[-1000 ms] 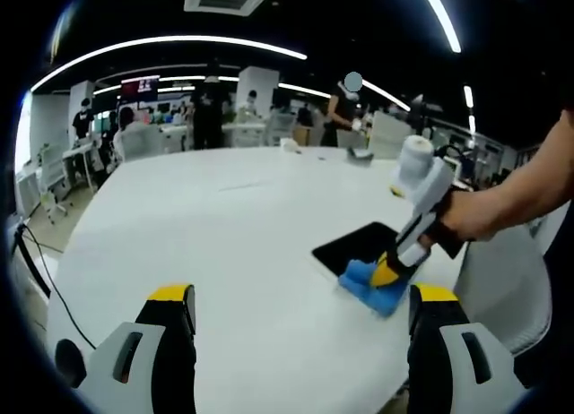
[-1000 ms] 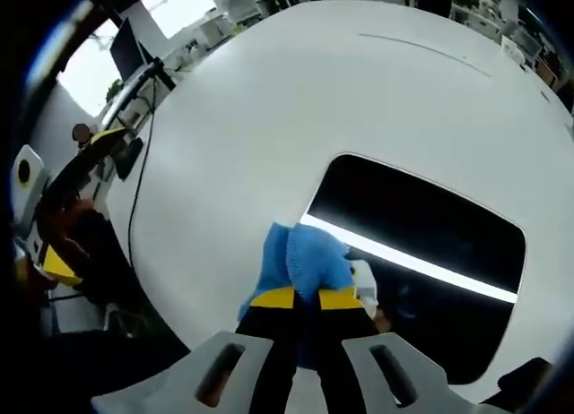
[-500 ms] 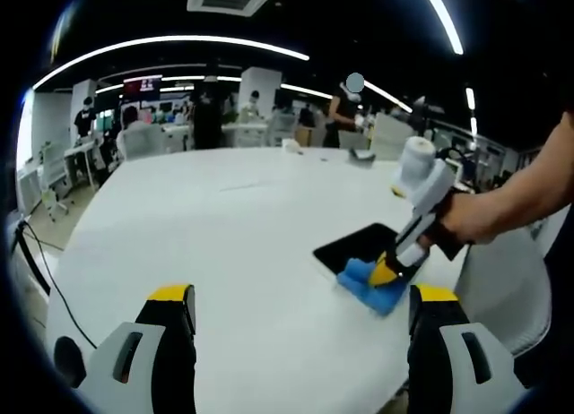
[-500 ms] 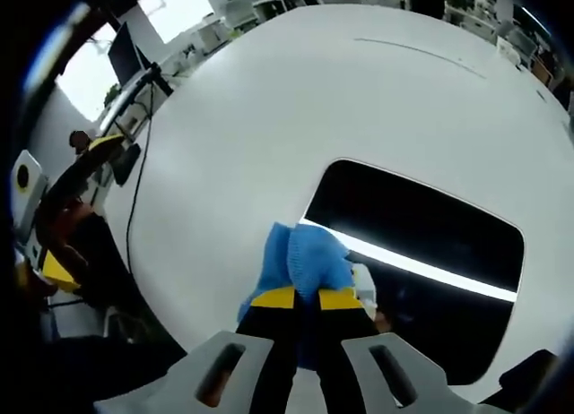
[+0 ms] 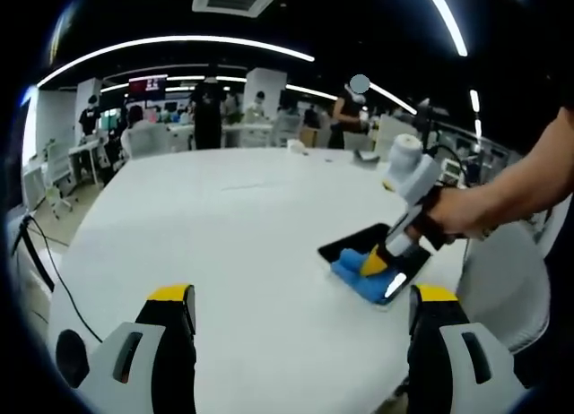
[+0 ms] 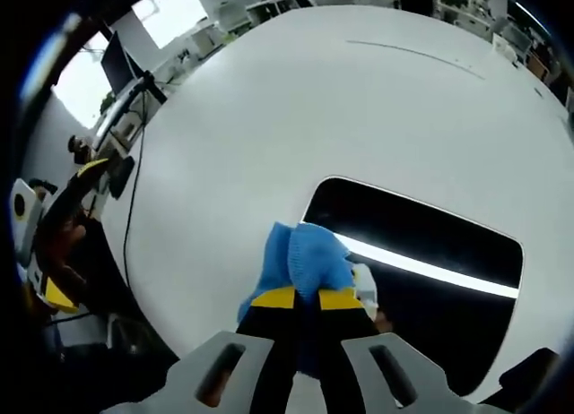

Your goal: Wipe the mirror surface with the cleaning cloth until all visible marks leave the cleaned area.

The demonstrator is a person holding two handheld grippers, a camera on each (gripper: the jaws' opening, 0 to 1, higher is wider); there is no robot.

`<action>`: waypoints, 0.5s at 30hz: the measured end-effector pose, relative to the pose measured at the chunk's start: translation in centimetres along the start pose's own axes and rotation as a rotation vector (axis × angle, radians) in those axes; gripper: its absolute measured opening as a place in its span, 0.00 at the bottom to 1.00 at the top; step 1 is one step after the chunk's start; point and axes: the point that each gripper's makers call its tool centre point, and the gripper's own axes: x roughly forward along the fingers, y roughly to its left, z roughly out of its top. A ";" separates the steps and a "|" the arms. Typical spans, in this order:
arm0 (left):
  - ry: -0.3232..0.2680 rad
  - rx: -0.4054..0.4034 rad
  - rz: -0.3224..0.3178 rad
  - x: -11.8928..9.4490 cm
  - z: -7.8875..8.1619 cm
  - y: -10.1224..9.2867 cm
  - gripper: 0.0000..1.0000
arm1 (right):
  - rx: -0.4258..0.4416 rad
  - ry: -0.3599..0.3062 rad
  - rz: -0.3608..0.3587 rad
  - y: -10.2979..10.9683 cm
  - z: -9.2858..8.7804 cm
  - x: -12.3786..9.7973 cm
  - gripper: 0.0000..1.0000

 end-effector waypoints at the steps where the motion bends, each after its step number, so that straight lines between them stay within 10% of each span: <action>1: -0.001 -0.001 0.001 -0.1 0.0 0.0 1.00 | 0.000 0.001 0.000 0.0 0.1 0.0 0.01; 15: 0.002 -0.001 0.008 -0.4 0.0 0.2 1.00 | 0.009 0.006 0.000 -1.1 2.5 0.8 0.01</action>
